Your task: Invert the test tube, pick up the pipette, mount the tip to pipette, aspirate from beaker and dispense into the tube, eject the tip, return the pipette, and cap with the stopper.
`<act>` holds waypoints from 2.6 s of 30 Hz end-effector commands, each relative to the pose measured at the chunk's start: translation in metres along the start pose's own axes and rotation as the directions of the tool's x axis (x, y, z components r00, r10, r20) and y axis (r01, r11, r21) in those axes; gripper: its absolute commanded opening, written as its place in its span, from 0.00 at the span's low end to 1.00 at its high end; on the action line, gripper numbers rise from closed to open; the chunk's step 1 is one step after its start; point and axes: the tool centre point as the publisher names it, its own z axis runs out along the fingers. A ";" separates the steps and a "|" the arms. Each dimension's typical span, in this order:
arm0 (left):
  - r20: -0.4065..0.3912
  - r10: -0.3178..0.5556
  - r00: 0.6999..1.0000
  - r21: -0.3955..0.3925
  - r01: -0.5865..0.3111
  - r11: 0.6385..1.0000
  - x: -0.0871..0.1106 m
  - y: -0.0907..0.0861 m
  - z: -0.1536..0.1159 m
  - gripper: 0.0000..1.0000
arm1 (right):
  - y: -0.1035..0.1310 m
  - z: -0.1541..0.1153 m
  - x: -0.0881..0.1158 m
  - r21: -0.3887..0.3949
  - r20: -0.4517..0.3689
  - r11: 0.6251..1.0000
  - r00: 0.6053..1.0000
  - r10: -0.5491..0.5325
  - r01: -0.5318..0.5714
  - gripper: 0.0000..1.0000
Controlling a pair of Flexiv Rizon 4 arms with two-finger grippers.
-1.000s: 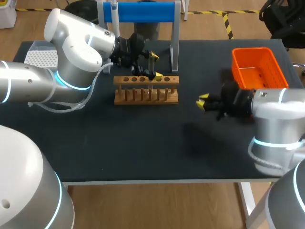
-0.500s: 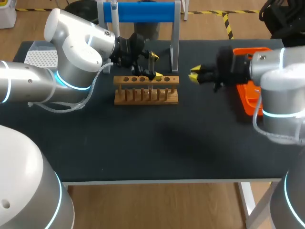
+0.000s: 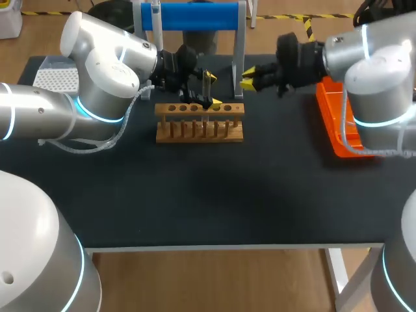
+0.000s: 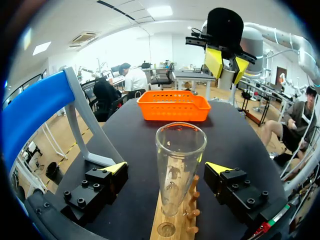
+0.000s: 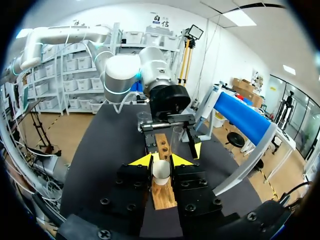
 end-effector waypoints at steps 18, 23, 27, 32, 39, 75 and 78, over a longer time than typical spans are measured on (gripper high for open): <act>-0.001 0.000 1.000 -0.001 0.000 1.000 0.000 0.000 0.000 1.00 | 0.034 0.039 -0.028 0.101 -0.216 0.994 0.976 -0.007 0.029 0.00; -0.001 0.000 1.000 -0.001 0.000 1.000 0.000 0.000 0.000 1.00 | 0.039 0.045 -0.028 0.104 -0.227 0.994 0.974 -0.009 0.033 0.00; -0.001 0.000 1.000 -0.001 0.000 1.000 0.000 0.000 0.000 1.00 | 0.041 0.050 -0.027 0.107 -0.235 0.994 0.972 -0.010 0.036 0.00; -0.001 0.000 1.000 -0.001 0.000 1.000 0.000 0.000 0.000 1.00 | 0.043 0.055 -0.026 0.112 -0.242 0.993 0.970 -0.012 0.040 0.00; -0.001 0.000 1.000 -0.001 0.000 1.000 0.000 0.000 0.000 1.00 | 0.045 0.062 -0.024 0.117 -0.250 0.992 0.968 -0.013 0.043 0.00; 0.011 0.002 1.000 0.003 -0.002 1.000 0.000 0.001 -0.006 1.00 | 0.046 0.075 -0.027 0.076 -0.222 0.997 0.975 -0.008 0.025 0.00; 0.018 0.002 1.000 0.004 -0.002 1.000 0.000 0.002 -0.009 1.00 | 0.045 0.074 -0.028 0.074 -0.221 0.997 0.975 -0.007 0.024 0.00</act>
